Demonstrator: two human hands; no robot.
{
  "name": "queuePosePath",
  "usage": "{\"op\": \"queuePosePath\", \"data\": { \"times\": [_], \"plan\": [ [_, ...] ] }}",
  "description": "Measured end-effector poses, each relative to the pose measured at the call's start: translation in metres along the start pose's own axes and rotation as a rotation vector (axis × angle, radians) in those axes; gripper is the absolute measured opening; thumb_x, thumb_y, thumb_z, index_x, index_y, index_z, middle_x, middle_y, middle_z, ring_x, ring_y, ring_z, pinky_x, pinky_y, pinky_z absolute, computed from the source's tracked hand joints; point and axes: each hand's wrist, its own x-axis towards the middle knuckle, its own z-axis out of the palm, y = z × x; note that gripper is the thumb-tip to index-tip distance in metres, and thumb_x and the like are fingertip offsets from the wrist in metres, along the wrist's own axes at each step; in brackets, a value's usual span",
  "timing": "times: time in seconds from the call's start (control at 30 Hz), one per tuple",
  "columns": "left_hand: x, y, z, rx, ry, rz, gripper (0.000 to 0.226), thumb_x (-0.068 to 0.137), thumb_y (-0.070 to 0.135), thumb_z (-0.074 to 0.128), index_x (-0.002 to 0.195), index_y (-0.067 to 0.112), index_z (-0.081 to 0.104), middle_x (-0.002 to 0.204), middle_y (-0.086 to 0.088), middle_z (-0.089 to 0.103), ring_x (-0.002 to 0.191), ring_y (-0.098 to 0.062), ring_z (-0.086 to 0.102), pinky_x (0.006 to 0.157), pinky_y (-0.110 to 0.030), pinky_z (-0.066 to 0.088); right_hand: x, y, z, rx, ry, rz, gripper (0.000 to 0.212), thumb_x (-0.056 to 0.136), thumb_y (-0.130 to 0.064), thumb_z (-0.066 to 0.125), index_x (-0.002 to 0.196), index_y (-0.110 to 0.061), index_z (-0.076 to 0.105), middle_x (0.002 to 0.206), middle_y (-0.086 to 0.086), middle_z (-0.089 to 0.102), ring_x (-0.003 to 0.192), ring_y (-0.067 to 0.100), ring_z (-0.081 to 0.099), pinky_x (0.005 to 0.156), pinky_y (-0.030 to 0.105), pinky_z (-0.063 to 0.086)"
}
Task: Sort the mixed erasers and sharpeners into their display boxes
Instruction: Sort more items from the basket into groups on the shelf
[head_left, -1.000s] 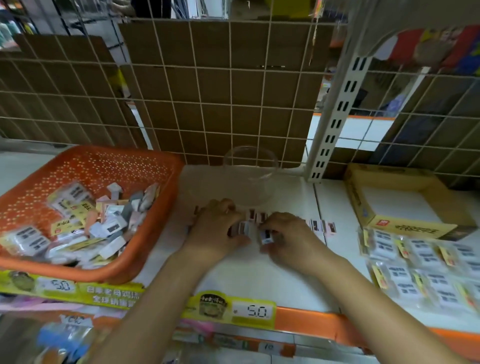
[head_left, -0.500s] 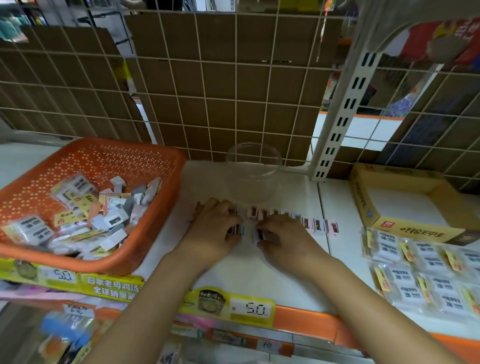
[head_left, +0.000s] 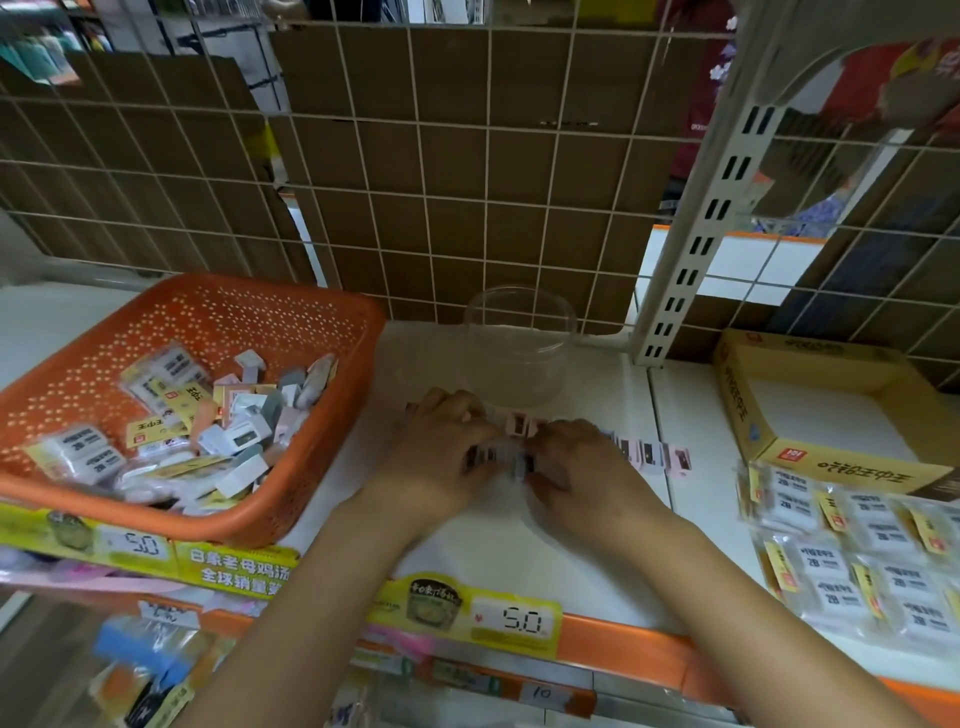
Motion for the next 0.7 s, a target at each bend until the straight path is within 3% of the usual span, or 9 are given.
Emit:
{"op": "queuePosePath", "data": {
  "times": [0.1, 0.27, 0.43, 0.5, 0.57, 0.6, 0.7],
  "plan": [
    [-0.003, 0.000, -0.024, 0.023, 0.083, 0.022, 0.041, 0.077, 0.043, 0.045, 0.095, 0.016, 0.071, 0.098, -0.007, 0.062, 0.092, -0.030, 0.056, 0.075, -0.041, 0.047, 0.005, -0.007, -0.014, 0.012, 0.021, -0.044, 0.031, 0.091, -0.016, 0.047, 0.120, -0.013, 0.058, 0.119, 0.004, 0.055, 0.111, 0.019, 0.043, 0.080, 0.017, 0.027],
    [-0.010, -0.002, -0.073, 0.093, 0.253, 0.055, 0.035, 0.081, 0.032, 0.043, 0.090, 0.010, 0.069, 0.089, -0.011, 0.064, 0.079, -0.031, 0.059, 0.065, -0.037, 0.048, 0.026, -0.030, -0.034, 0.047, 0.118, -0.117, 0.030, 0.089, -0.012, 0.052, 0.118, -0.011, 0.062, 0.118, 0.005, 0.059, 0.110, 0.020, 0.049, 0.086, 0.017, 0.030],
    [-0.032, -0.027, -0.102, 0.231, 0.320, -0.118, 0.032, 0.080, 0.028, 0.052, 0.097, 0.008, 0.069, 0.099, -0.017, 0.066, 0.089, -0.037, 0.062, 0.077, -0.039, 0.047, 0.055, -0.063, -0.044, 0.064, 0.191, -0.213, 0.026, 0.088, -0.009, 0.054, 0.112, -0.008, 0.064, 0.115, 0.008, 0.061, 0.107, 0.022, 0.053, 0.088, 0.024, 0.039],
    [-0.042, -0.039, -0.109, 0.195, 0.322, -0.233, 0.034, 0.078, 0.028, 0.051, 0.099, 0.009, 0.070, 0.103, -0.017, 0.065, 0.096, -0.037, 0.058, 0.082, -0.039, 0.045, 0.069, -0.077, -0.042, 0.056, 0.177, -0.255, 0.023, 0.088, -0.010, 0.051, 0.105, -0.008, 0.066, 0.106, 0.009, 0.063, 0.099, 0.023, 0.055, 0.082, 0.028, 0.043],
    [-0.053, -0.055, -0.114, 0.173, 0.356, -0.287, 0.038, 0.077, 0.029, 0.049, 0.101, 0.009, 0.070, 0.104, -0.017, 0.064, 0.099, -0.037, 0.056, 0.081, -0.037, 0.042, 0.083, -0.091, -0.038, 0.063, 0.155, -0.308, 0.023, 0.085, -0.015, 0.045, 0.089, -0.007, 0.066, 0.087, 0.005, 0.062, 0.083, 0.021, 0.056, 0.068, 0.024, 0.037],
    [-0.058, -0.064, -0.116, 0.180, 0.355, -0.302, 0.039, 0.077, 0.031, 0.049, 0.100, 0.008, 0.070, 0.101, -0.017, 0.065, 0.097, -0.038, 0.057, 0.079, -0.036, 0.042, 0.090, -0.098, -0.034, 0.072, 0.150, -0.324, 0.023, 0.084, -0.017, 0.044, 0.086, -0.009, 0.065, 0.084, 0.004, 0.060, 0.080, 0.020, 0.055, 0.068, 0.023, 0.035],
    [-0.074, -0.095, -0.120, 0.212, 0.338, -0.323, 0.052, 0.076, 0.041, 0.040, 0.099, 0.005, 0.070, 0.094, -0.017, 0.066, 0.090, -0.038, 0.058, 0.075, -0.040, 0.047, 0.114, -0.117, -0.018, 0.072, 0.135, -0.318, 0.023, 0.088, -0.018, 0.052, 0.108, -0.015, 0.065, 0.113, 0.004, 0.061, 0.107, 0.020, 0.053, 0.089, 0.027, 0.038]
  ]
}}
